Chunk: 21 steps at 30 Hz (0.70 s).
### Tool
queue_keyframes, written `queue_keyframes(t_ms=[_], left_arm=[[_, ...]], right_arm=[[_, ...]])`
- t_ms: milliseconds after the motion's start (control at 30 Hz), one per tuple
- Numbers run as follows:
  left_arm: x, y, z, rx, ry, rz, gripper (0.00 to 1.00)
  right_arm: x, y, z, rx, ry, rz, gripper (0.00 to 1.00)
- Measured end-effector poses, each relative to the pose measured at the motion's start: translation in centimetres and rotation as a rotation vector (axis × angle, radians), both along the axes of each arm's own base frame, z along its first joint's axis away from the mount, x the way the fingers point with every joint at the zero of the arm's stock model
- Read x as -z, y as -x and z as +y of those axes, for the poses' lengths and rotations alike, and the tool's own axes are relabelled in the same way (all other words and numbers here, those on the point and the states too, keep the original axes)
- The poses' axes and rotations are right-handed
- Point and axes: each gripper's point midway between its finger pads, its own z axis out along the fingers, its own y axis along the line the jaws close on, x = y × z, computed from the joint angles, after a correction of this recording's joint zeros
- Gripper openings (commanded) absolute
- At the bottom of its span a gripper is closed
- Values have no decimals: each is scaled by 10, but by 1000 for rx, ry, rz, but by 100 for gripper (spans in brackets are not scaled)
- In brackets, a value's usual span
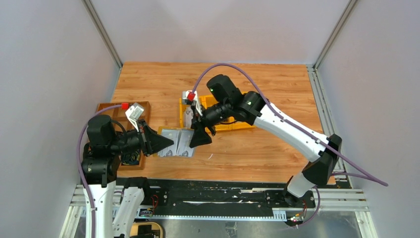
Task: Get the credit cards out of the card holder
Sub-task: Remove the credit card from the card holder.
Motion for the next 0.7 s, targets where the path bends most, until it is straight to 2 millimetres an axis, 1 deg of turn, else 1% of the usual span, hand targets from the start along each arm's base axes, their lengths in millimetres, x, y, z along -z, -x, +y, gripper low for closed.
queue_keyframes(t_ms=[33, 133, 167, 200, 233, 300, 333, 433, 467, 533, 567, 633, 700], left_arm=[[0, -3, 1, -16, 1, 5, 0], [2, -10, 4, -64, 1, 16, 0], [2, -13, 5, -85, -2, 17, 0], [2, -16, 6, -101, -6, 14, 0], [2, -18, 8, -122, -11, 11, 0], [2, -25, 13, -170, -22, 5, 0], [2, -27, 14, -190, -27, 3, 0], [2, -33, 18, -230, -29, 4, 0], [1, -34, 19, -239, -27, 4, 0], [-1, -36, 19, -252, -19, 6, 0], [-2, -38, 20, -258, -14, 4, 0], [-5, -39, 20, -266, -5, 6, 0], [-7, -40, 20, -272, 5, 7, 0]], right_arm=[[-3, -7, -1, 37, -10, -21, 70], [-17, -25, -8, 160, -47, -92, 72], [-26, -33, -11, 216, -73, -122, 72], [-32, -36, -13, 243, -87, -136, 72], [-44, -40, -15, 297, -124, -156, 72], [-66, -42, -20, 358, -198, -164, 72], [-77, -40, -21, 374, -240, -153, 72], [-97, -30, -18, 362, -329, -87, 71], [-99, -26, -15, 346, -349, -55, 71], [-97, -20, -6, 309, -364, 16, 71], [-92, -18, 1, 287, -360, 65, 72], [-77, -16, 9, 264, -336, 130, 78], [-57, -14, 16, 251, -287, 197, 80]])
